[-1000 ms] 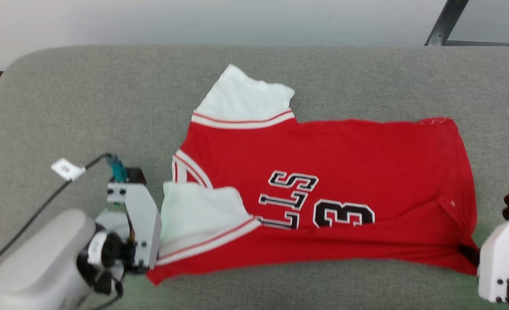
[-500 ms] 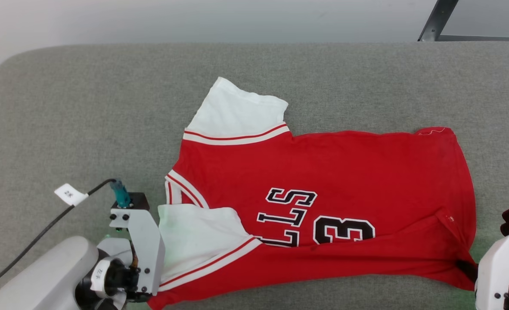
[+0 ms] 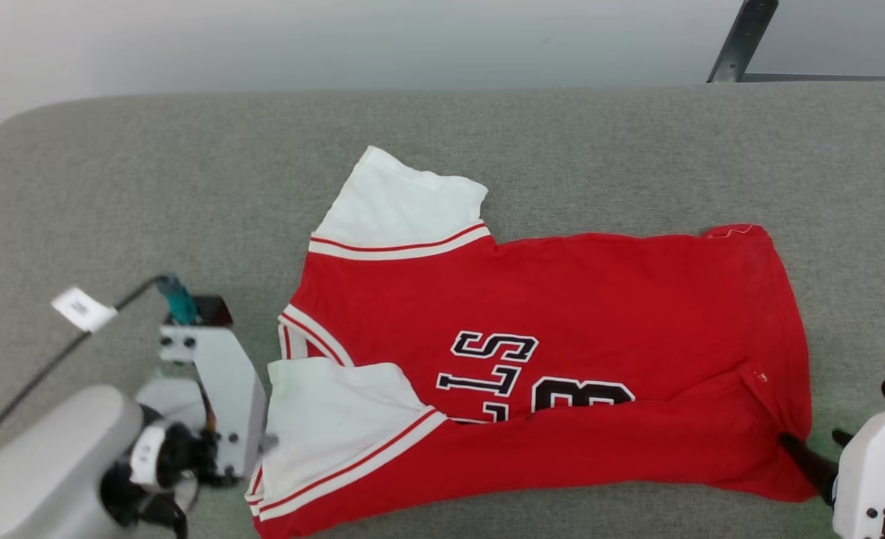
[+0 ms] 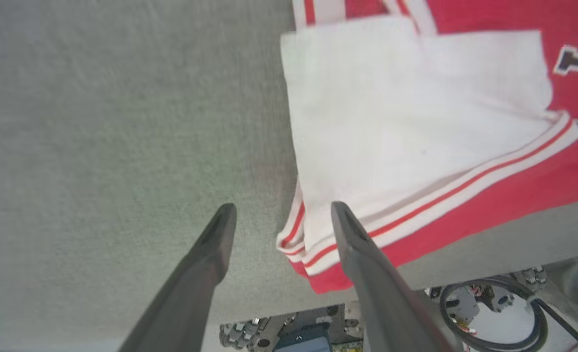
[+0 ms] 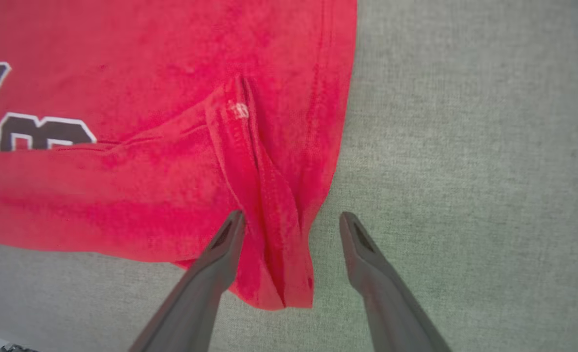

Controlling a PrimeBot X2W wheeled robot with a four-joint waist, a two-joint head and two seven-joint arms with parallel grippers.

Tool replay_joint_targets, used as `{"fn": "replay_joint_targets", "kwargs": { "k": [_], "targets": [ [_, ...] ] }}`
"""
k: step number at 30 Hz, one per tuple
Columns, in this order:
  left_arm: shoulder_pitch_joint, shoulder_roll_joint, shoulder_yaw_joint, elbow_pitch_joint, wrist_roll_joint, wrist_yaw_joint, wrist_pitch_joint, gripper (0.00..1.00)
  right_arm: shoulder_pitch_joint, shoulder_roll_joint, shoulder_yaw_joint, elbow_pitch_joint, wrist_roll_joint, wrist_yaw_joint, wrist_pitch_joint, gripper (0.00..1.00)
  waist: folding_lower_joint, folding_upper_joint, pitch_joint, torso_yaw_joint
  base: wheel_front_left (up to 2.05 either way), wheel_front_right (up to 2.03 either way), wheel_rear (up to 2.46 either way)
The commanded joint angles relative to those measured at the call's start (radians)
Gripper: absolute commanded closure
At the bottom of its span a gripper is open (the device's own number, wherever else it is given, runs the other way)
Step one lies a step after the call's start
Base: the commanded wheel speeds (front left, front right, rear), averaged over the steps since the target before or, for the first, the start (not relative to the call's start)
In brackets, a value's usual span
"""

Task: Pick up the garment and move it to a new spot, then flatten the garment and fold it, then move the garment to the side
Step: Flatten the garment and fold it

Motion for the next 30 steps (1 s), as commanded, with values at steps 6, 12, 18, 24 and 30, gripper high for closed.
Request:
{"fn": "replay_joint_targets", "kwargs": {
  "k": [6, 12, 18, 24, 30],
  "targets": [
    [-0.074, 0.009, 0.069, -0.034, 0.051, -0.001, -0.113, 0.00, 0.012, -0.011, 0.007, -0.069, -0.020, -0.001, -0.179, 0.00, 0.0000, -0.0001, -0.004, -0.032, 0.00, 0.00, 0.00],
    [-0.159, -0.022, 0.100, 0.018, 0.135, -0.100, -0.299, 0.00, -0.001, -0.058, 0.079, -0.105, -0.133, -0.001, -0.550, 0.00, 0.0000, -0.0001, 0.009, -0.084, 0.00, 0.00, 0.00],
    [-0.264, -0.082, 0.122, 0.159, 0.194, -0.204, -0.476, 0.00, -0.021, -0.062, 0.151, -0.051, -0.315, -0.001, -0.962, 0.00, 0.0000, -0.0001, 0.044, -0.147, 0.00, 0.00, 0.00],
    [-0.390, -0.131, 0.123, 0.350, 0.185, -0.284, -0.476, 0.00, -0.050, 0.008, 0.169, 0.020, -0.405, -0.001, -1.144, 0.00, 0.0000, -0.0001, 0.099, -0.211, 0.00, 0.00, 0.00],
    [-0.531, -0.144, 0.094, 0.547, 0.163, -0.366, -0.326, 0.00, -0.094, 0.049, 0.172, 0.041, -0.419, -0.001, -1.178, 0.00, 0.0000, -0.0001, 0.165, -0.269, 0.00, 0.00, 0.00]
  ]
}}
